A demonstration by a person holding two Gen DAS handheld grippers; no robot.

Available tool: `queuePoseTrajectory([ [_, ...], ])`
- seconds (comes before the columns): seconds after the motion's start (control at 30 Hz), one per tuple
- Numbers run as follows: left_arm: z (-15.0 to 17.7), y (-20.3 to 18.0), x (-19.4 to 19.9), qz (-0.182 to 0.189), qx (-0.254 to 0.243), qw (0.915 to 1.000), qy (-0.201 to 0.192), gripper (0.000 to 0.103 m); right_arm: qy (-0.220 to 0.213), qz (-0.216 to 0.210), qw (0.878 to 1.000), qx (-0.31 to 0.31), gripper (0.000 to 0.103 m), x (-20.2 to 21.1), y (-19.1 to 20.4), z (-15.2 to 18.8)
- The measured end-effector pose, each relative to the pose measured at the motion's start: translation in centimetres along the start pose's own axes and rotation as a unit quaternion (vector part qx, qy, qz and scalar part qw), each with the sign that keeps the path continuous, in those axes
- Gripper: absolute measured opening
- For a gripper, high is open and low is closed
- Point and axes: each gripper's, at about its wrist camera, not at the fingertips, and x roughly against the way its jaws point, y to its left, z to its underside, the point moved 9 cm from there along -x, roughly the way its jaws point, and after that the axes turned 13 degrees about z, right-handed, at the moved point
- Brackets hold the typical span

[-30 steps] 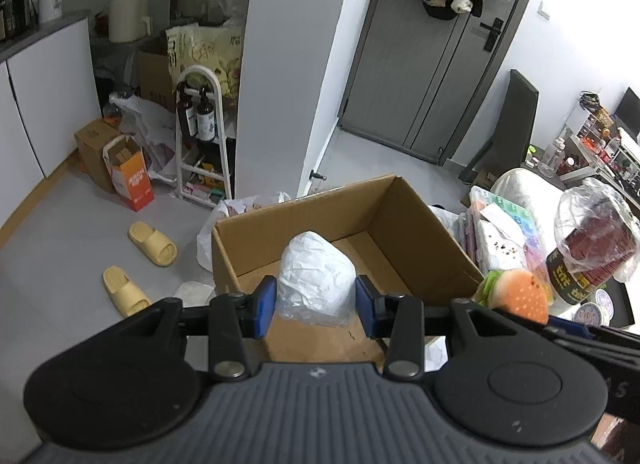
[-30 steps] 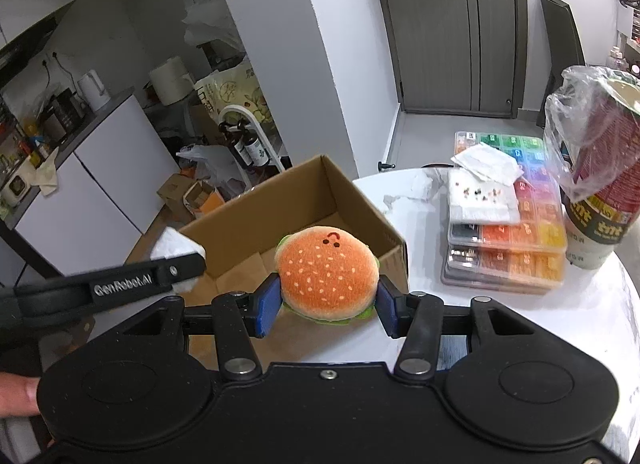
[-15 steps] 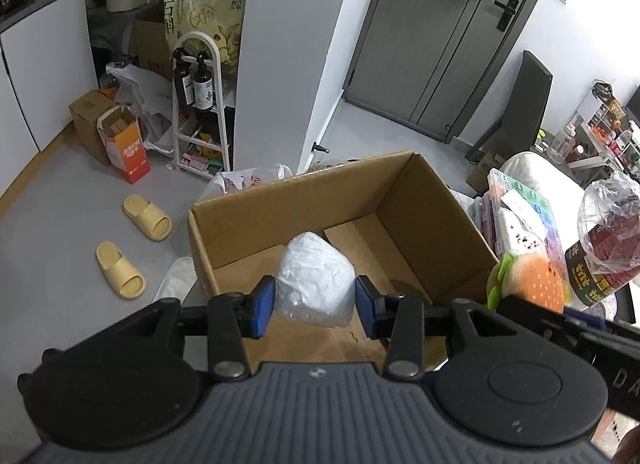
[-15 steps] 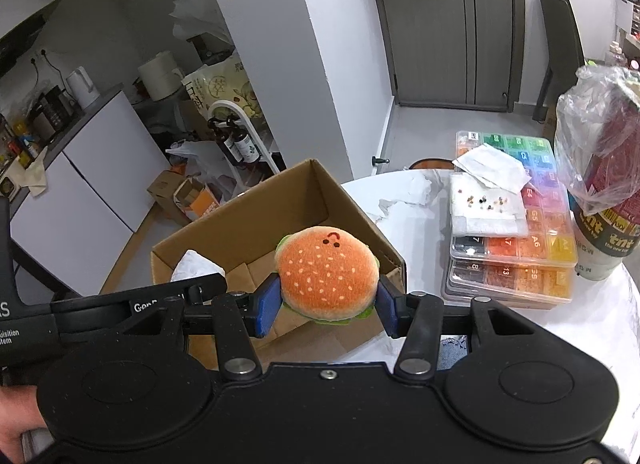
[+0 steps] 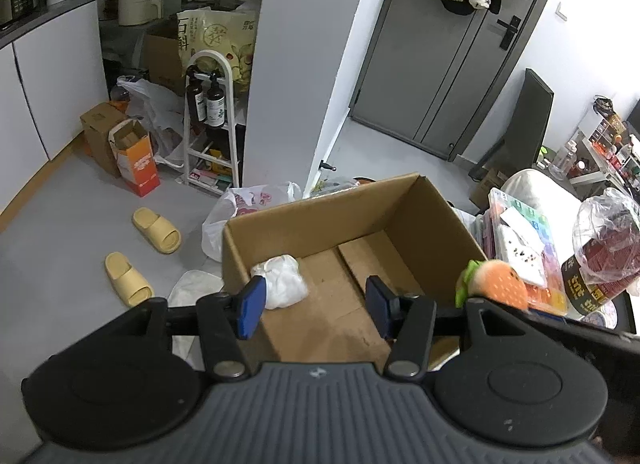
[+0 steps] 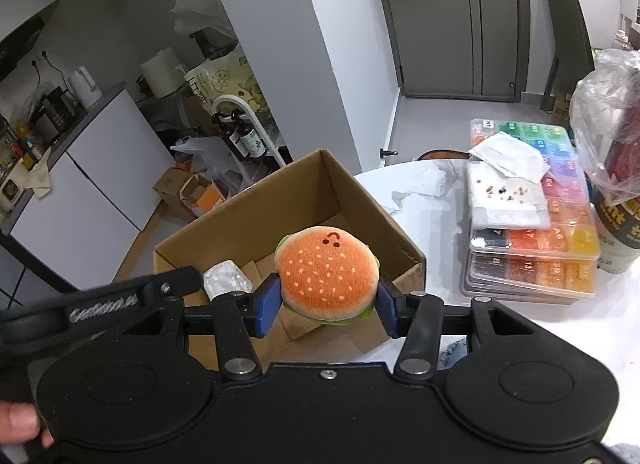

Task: Organize soft objects
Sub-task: 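Open the right tool to drop the burger plush into the box, then withdraw both tools from the box back over the table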

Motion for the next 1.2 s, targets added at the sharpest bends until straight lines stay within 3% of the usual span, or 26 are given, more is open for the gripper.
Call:
queuePoseTrajectory([
  [0.3,1.1,2.2,1.9,-0.023,0.024,0.9994,-0.007,0.058,0.005,-0.016,1.000,0.019,0.050,-0.9,2.5,0.4],
  [0.53,1.8,2.6,2.6,-0.034,0.026,0.9991,-0.007,0.075,-0.001,-0.033,0.999,0.008,0.072,0.3,2.7,0.2],
  [0.6,2.0,2.3,2.8,-0.031,0.023,0.9992,-0.006,0.083,-0.005,-0.029,1.000,0.004,0.074,1.1,1.9,0.2],
  [0.83,2.9,1.0,3.8,-0.047,0.002,0.9989,-0.001,0.090,-0.014,-0.016,1.000,-0.009,0.084,3.8,-1.1,1.1],
  [1.0,3.0,-0.3,4.9,-0.047,-0.010,0.9988,-0.011,0.103,-0.024,-0.014,1.000,-0.009,0.095,6.0,-2.4,1.9],
  [1.2,3.3,-2.2,6.7,-0.046,-0.037,0.9978,-0.029,0.103,-0.035,-0.011,0.999,-0.018,0.103,8.1,-4.0,2.6],
])
